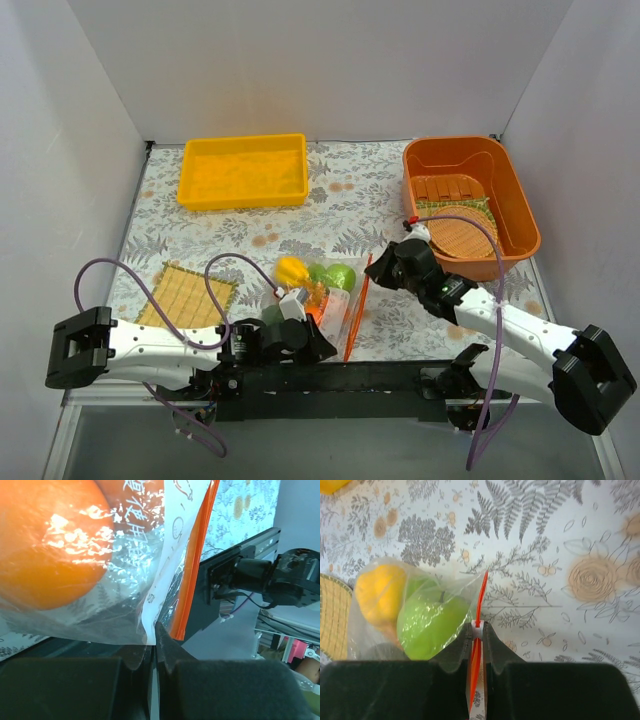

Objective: Open the zip-top bag and remove the fake food

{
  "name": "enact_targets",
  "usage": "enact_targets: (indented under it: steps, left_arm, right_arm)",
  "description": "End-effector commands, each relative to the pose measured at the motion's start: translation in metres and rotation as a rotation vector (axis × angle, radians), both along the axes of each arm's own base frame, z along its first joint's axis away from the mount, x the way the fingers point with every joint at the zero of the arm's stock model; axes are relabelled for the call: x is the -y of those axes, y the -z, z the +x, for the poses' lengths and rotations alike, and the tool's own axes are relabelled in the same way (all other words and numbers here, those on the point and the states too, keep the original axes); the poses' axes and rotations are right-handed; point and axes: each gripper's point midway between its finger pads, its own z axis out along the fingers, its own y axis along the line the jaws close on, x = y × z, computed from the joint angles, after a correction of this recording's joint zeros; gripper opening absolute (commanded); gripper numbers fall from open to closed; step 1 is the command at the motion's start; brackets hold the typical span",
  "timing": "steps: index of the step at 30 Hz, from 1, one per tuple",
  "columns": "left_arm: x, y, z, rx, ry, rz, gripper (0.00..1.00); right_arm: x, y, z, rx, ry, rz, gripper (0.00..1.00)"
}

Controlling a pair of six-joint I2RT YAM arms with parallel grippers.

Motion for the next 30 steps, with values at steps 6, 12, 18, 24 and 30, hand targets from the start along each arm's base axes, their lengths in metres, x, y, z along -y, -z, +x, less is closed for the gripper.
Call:
enact_targets:
  steps: [6,12,18,24,30]
  left_arm:
    - [0.011,-0.046,-0.014,-0.144,-0.028,-0.092,0.00]
    - [0.010,-0.060,-0.014,-0.130,-0.018,-0.111,0.00]
    - [0.008,-0.076,-0.009,-0.068,-0.011,-0.089,0.23]
    - [0.003,-0.095,0.002,0.034,-0.003,-0.011,0.48]
    - [0.002,-0.129,0.039,0.230,-0.076,0.151,0.45]
  right_arm:
    - [0.018,-0.084,0.062,0.191,0.058,-0.058,0.01]
    - [0.019,-0.117,0.075,0.245,0.058,-0.087,0.01]
    - [0.004,-0.150,0.069,0.252,-0.030,-0.052,0.01]
    - [-0.005,-0.164,0.058,0.251,-0.079,-0.040,0.01]
    - [-0.018,-0.171,0.045,0.255,-0.121,-0.033,0.01]
